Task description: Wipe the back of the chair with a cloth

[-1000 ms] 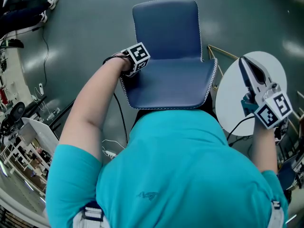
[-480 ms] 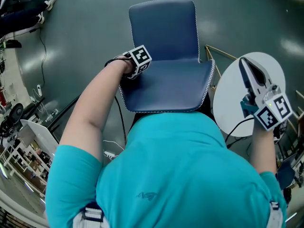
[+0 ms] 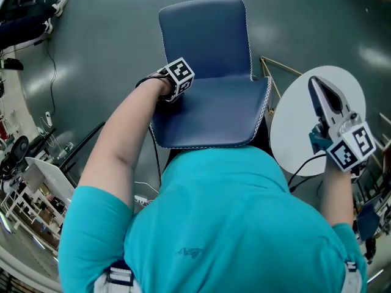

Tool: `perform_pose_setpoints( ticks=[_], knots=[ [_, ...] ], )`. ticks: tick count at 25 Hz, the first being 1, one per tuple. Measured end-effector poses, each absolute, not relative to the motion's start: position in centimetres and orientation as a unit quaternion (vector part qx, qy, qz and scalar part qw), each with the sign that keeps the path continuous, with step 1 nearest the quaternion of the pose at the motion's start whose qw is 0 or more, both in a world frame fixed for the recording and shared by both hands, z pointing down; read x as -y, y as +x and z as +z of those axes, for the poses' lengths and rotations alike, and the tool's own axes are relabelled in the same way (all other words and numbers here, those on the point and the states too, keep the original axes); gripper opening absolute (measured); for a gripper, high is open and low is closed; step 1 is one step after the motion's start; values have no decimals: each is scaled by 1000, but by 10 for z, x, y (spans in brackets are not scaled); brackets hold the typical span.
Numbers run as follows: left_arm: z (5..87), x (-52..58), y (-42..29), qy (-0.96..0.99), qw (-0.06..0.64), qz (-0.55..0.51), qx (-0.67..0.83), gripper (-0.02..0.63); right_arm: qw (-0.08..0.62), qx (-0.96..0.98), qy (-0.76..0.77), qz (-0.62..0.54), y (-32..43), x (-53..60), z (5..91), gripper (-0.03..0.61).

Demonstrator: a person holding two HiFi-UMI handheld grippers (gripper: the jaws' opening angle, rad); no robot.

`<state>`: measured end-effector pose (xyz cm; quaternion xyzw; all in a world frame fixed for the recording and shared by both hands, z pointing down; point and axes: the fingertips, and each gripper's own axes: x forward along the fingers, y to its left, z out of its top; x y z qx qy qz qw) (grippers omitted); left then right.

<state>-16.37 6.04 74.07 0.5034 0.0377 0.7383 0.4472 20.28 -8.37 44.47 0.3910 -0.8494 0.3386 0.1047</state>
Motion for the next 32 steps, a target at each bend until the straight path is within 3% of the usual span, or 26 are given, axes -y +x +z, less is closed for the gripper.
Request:
perform_pose_setpoints(
  ticks=[32],
  knots=[
    [777,-63,-119,498,483,719,-36,58,96,838,408,349,232,77,470,-9]
  ],
)
